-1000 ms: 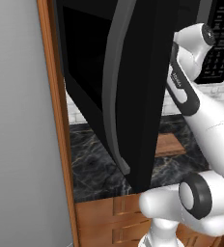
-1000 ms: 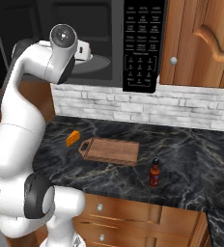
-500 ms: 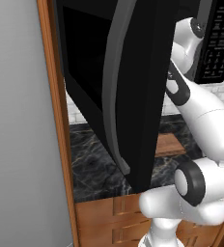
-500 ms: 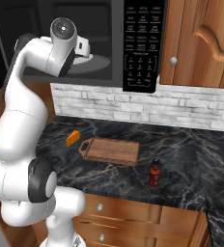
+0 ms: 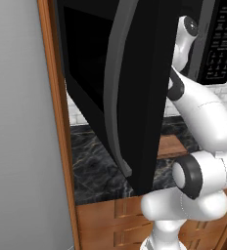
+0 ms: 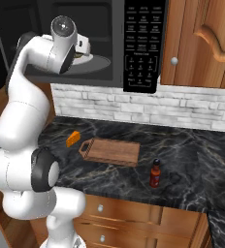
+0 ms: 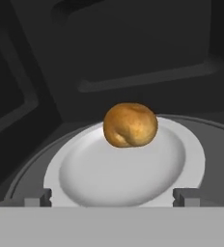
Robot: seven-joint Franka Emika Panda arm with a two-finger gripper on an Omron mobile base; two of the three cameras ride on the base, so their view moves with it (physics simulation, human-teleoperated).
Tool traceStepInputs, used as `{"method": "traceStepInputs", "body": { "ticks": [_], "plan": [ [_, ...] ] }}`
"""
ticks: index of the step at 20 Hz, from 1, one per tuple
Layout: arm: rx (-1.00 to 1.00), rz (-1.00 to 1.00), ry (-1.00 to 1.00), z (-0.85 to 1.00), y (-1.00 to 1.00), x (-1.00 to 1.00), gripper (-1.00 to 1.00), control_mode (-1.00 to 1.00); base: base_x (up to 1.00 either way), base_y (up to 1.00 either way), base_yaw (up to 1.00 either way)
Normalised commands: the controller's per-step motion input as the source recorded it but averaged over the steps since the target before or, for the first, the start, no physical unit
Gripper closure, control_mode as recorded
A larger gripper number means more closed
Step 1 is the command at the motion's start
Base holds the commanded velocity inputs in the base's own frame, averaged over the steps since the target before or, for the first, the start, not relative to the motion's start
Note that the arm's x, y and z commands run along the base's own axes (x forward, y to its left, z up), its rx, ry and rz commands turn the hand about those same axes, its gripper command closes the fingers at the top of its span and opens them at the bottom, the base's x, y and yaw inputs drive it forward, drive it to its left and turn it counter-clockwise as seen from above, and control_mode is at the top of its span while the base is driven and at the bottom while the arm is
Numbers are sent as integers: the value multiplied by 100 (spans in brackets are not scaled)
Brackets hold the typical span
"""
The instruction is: Retrieve the reheated potato from the microwave, then place the potato, cheese, and condiment on the cutting board.
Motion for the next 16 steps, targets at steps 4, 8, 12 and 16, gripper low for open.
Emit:
{"method": "traceStepInputs", "body": {
  "ticks": [4,8,12,16],
  "plan": [
    [0,-5,0,0,0,15,-100,-100,0,0,0],
    [0,-4,0,-1,0,21,-100,-100,0,0,0],
    [0,-4,0,-9,0,25,-100,-100,0,0,0],
    [0,-3,0,-11,0,20,-100,-100,0,0,0]
  ]
}}
